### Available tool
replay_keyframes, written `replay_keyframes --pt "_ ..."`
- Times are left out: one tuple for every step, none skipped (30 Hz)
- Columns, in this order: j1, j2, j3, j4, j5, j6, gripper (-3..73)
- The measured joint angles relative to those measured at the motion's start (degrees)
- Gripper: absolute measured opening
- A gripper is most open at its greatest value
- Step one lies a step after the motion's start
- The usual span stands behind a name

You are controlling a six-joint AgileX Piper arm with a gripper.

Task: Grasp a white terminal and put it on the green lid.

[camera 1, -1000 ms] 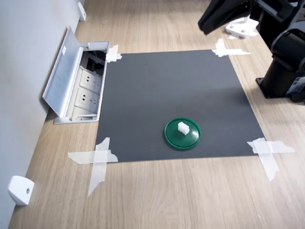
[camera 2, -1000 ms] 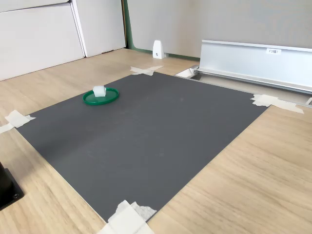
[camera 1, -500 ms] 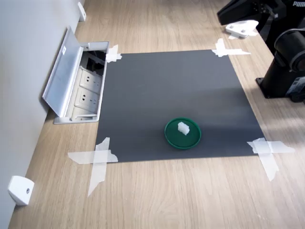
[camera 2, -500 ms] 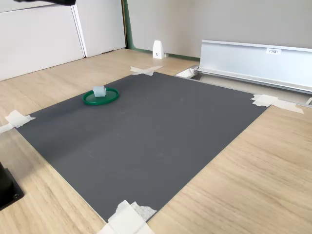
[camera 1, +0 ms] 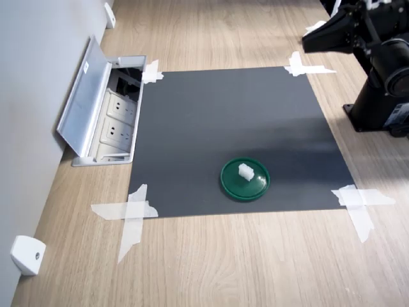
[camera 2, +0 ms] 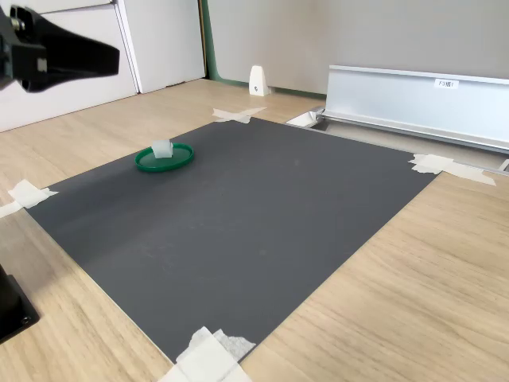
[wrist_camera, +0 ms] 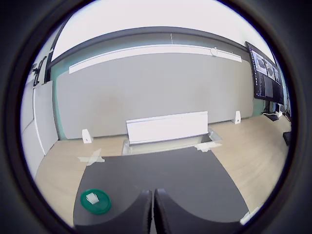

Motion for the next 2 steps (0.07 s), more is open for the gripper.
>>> replay_keyframes --pt "0.0 0.0 0.2 0.0 0.1 0.0 -0.5" --pt "0.0 0.0 0.4 0.0 0.4 0.0 -0.5"
